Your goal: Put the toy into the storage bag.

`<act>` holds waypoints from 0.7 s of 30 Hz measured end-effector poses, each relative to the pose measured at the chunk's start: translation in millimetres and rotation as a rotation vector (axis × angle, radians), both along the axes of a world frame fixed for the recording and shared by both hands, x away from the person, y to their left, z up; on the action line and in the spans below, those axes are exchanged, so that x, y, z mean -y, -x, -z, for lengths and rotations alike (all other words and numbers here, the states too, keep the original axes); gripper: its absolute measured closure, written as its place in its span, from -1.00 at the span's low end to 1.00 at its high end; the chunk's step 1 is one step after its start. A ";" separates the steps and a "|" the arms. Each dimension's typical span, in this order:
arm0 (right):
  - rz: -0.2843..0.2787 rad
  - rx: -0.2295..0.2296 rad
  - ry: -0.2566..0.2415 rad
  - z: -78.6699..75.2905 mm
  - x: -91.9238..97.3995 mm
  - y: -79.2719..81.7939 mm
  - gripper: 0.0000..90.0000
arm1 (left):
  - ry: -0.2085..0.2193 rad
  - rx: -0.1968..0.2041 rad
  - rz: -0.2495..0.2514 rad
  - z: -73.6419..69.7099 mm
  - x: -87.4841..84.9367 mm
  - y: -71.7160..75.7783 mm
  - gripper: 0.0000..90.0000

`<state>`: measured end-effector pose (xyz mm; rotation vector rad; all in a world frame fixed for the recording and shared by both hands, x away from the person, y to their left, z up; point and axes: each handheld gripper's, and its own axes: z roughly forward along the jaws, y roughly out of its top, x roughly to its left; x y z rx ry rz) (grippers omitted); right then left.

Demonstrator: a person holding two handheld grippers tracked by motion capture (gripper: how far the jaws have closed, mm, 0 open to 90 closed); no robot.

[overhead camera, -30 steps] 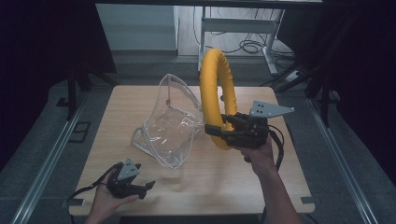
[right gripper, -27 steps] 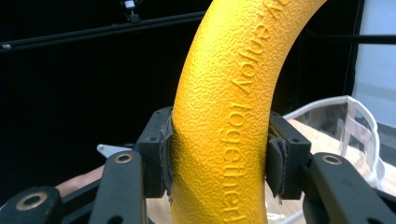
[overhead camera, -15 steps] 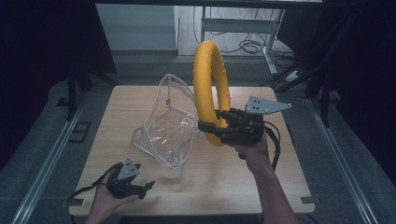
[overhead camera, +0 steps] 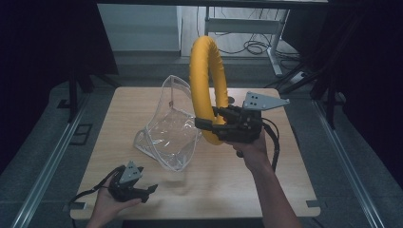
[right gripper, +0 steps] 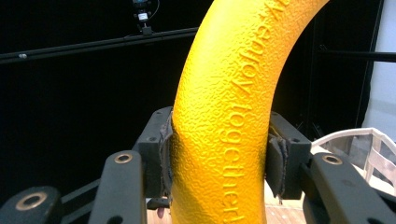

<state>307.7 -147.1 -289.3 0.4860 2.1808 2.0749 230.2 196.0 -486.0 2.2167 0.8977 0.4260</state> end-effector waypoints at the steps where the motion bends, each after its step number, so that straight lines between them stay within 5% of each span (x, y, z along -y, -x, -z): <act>1: -0.001 0.005 -0.001 -0.4 -1.1 -0.9 0.11 | -0.001 0.000 0.000 0.0 0.0 0.0 -0.56; 21: -0.040 0.025 -0.085 -10.3 -27.8 -10.7 0.11 | 0.001 0.001 0.003 -0.8 -0.8 -0.1 -0.56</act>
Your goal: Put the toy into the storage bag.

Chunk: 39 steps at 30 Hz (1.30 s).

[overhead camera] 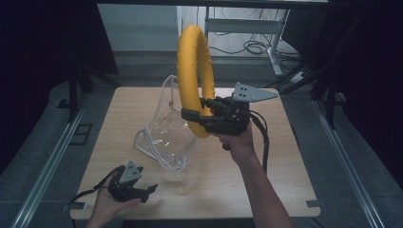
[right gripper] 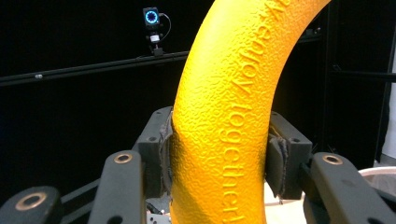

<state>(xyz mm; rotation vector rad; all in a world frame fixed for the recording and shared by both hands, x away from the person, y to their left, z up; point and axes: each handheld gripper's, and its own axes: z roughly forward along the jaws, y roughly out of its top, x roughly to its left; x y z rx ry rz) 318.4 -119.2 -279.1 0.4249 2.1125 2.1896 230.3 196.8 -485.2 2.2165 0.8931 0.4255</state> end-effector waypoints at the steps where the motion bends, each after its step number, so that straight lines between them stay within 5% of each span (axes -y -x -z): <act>1: -0.003 -0.002 -0.003 -0.4 -1.3 -0.6 0.11 | 0.001 -0.001 -0.001 0.2 0.1 0.0 -0.56; 21: -0.051 0.027 -0.019 -7.7 -27.9 2.9 0.10 | 0.001 0.000 0.000 0.6 0.5 0.1 -0.56; 39: -0.110 -0.006 -0.033 3.3 -51.8 0.4 0.10 | 0.004 -0.004 0.008 1.1 0.9 0.4 -0.56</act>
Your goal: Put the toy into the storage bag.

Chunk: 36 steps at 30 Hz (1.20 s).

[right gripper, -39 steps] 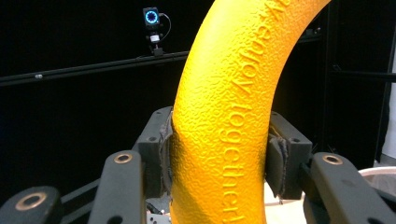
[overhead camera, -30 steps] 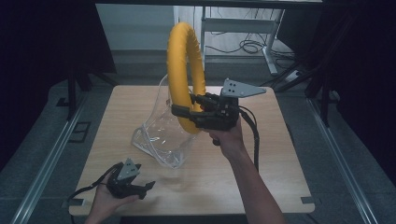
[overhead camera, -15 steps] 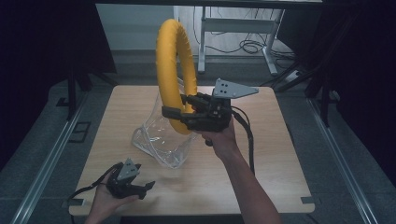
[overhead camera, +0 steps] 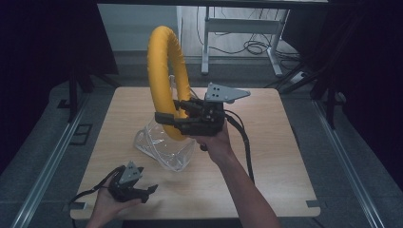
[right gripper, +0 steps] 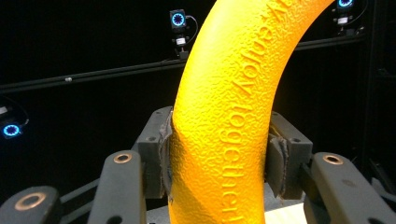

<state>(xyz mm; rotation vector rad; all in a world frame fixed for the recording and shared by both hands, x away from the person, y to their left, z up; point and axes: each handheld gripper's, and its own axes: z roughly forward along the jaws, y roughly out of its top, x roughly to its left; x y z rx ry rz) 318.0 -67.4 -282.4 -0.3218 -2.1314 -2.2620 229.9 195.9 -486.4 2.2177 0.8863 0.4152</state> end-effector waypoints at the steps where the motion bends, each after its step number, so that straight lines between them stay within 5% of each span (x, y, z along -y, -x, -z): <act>1: -0.001 -0.006 0.004 1.8 -2.3 -0.8 0.10 | -0.001 0.000 0.000 0.0 -0.1 0.0 -0.56; 36: -0.035 -0.119 0.026 47.1 -15.9 -17.7 0.10 | -0.015 0.007 -0.003 0.2 -0.4 -0.6 -0.56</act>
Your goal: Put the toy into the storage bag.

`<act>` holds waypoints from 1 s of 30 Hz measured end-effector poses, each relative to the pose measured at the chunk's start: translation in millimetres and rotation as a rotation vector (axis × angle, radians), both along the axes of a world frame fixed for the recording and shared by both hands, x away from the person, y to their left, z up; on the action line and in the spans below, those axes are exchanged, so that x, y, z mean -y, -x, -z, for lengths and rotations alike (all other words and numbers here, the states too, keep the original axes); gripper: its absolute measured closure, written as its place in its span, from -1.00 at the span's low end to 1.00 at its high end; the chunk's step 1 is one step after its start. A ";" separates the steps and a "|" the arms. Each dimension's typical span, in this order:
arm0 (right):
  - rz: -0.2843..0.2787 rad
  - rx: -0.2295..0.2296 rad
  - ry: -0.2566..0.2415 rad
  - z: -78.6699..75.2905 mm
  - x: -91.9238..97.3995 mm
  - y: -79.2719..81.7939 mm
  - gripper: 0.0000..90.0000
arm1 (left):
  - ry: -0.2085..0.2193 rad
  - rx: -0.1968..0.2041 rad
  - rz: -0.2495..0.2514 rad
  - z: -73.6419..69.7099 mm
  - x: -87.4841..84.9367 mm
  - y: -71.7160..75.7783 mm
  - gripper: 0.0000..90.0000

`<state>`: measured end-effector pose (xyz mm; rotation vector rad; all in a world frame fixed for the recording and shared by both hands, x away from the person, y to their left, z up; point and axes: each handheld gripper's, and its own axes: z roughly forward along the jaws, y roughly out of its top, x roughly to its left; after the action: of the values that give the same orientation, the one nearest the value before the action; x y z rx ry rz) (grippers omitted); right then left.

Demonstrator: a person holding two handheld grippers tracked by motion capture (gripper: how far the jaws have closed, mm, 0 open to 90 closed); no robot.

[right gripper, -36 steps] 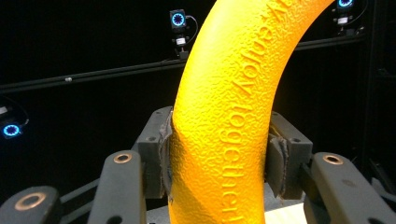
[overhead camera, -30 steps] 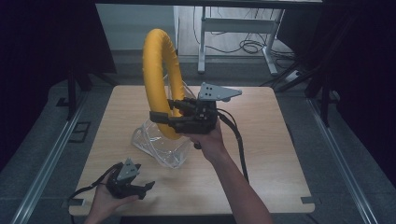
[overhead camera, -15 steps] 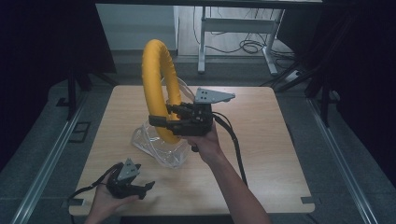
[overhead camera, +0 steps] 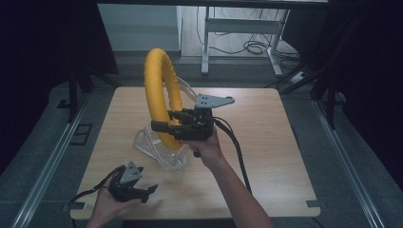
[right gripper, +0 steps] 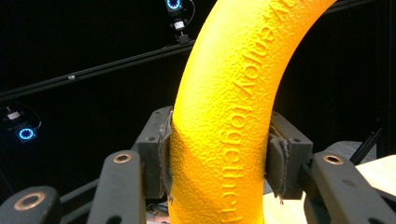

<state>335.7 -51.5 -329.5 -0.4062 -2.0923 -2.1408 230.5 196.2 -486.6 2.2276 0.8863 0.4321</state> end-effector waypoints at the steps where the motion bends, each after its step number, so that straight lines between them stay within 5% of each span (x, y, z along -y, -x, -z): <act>1: 0.002 -0.001 0.000 1.9 0.2 -0.9 0.10 | -0.001 0.000 0.000 0.0 -0.1 0.0 -0.56; 30: 0.014 -0.093 0.004 41.3 2.7 -15.8 0.09 | -0.008 -0.007 0.004 1.4 1.1 -0.4 -0.56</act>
<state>351.5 -54.2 -370.8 -0.5119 -2.0494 -2.0828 230.9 195.1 -488.0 2.2393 0.8843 0.4274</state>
